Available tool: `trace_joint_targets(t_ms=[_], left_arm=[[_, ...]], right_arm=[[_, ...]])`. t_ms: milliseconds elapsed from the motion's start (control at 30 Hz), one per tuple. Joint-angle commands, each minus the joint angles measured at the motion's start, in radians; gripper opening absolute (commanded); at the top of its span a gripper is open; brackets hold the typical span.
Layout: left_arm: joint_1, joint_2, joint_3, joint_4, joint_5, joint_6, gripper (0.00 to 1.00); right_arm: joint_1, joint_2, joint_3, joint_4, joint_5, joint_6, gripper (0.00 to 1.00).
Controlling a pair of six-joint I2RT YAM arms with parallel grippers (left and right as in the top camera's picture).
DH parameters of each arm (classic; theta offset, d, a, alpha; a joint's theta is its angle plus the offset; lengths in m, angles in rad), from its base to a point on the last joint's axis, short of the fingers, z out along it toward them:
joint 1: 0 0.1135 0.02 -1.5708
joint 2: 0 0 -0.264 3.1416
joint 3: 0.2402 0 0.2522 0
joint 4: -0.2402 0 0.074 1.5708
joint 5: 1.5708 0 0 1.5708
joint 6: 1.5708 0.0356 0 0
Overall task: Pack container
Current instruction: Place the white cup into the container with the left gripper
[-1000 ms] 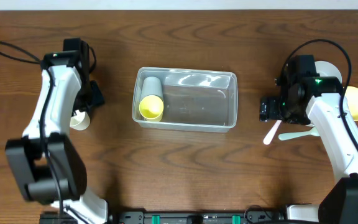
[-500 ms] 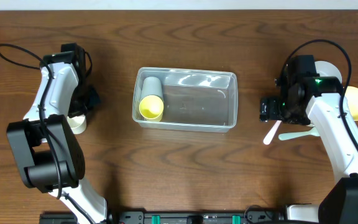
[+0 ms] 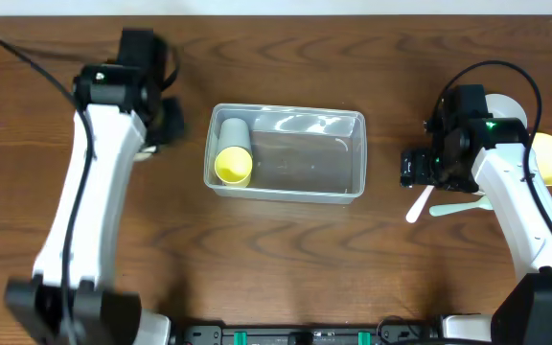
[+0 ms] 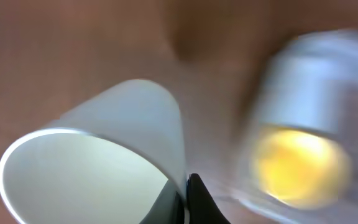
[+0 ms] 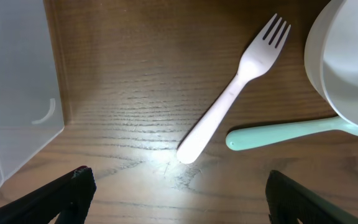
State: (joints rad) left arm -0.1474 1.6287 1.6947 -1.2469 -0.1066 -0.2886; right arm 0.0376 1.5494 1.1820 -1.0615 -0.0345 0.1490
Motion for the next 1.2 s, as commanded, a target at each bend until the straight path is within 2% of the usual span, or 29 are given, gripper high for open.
trace_joint_targets(t_ms=[0,167,367,500,733,900,1167], left_arm=[[-0.137,-0.034,0.162,-0.061,0.029,0.029,0.06],[-0.323,0.032,0.238,-0.066,0.094,0.083,0.06],[-0.412,0.185,0.238,-0.041,0.116,0.169,0.06],[-0.407,0.242,0.238,-0.055,0.112,0.143,0.06],[-0.365,0.234,0.237,-0.127,0.058,0.067,0.06],[-0.362,0.236,0.209,-0.162,0.066,0.065,0.06],[-0.348,0.236,0.1,-0.13,0.066,0.066,0.06]], right_arm=[[-0.005,0.001,0.014,0.0,-0.008,-0.008,0.89],[-0.005,0.001,0.014,-0.002,-0.008,-0.008,0.89],[-0.005,0.001,0.014,-0.002,-0.008,-0.008,0.89],[-0.005,0.001,0.014,-0.004,-0.007,-0.008,0.89],[-0.005,0.001,0.014,0.003,-0.007,-0.008,0.9],[-0.005,0.001,0.014,0.004,-0.007,-0.008,0.9],[-0.005,0.001,0.014,-0.005,-0.007,-0.008,0.89]])
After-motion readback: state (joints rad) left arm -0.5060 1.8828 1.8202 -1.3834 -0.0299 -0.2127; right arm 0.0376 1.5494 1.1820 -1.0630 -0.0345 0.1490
